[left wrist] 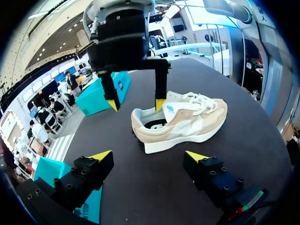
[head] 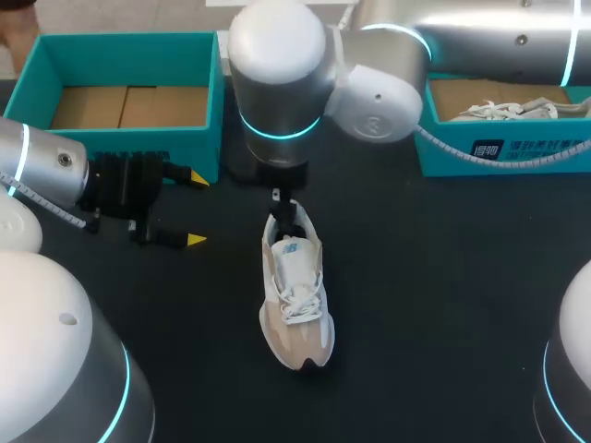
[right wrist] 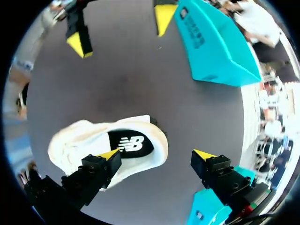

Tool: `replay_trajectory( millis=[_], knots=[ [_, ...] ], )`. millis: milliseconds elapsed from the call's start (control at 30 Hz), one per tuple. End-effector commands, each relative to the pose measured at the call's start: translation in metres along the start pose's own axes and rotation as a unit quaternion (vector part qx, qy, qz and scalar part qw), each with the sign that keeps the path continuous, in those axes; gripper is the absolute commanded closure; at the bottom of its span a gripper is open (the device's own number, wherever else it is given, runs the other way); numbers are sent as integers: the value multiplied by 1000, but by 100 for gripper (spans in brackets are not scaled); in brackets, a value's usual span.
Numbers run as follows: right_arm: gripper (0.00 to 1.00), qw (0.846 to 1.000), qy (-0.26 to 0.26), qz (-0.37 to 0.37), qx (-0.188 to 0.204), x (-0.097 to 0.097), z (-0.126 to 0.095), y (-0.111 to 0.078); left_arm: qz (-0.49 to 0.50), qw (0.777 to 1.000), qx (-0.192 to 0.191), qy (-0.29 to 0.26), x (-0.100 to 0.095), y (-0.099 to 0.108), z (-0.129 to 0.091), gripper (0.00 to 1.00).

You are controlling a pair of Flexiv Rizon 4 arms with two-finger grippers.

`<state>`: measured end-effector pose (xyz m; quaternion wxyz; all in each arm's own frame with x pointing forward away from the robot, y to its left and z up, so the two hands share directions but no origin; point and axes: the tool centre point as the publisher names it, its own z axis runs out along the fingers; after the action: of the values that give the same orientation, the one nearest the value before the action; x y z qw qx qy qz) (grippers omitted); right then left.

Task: Take the shoe out of the shoebox, open the shoe tongue, remove and reinsert the insole, then place the shoe into the shoebox

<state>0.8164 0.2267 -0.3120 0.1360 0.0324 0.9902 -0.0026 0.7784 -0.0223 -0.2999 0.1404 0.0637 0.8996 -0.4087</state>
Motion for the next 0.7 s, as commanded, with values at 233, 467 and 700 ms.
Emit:
replay_trajectory(
  millis=[233,467,700],
  knots=[
    [0,996,13,-83,36,-5,55,9,0,1000,-2,0,1,-1,-1,0],
    [11,997,10,-69,36,-11,61,9,0,1000,-2,0,1,-1,-1,0],
    [54,997,11,-64,41,-11,66,2,0,1000,-2,0,1,-1,-1,0]
  ],
)
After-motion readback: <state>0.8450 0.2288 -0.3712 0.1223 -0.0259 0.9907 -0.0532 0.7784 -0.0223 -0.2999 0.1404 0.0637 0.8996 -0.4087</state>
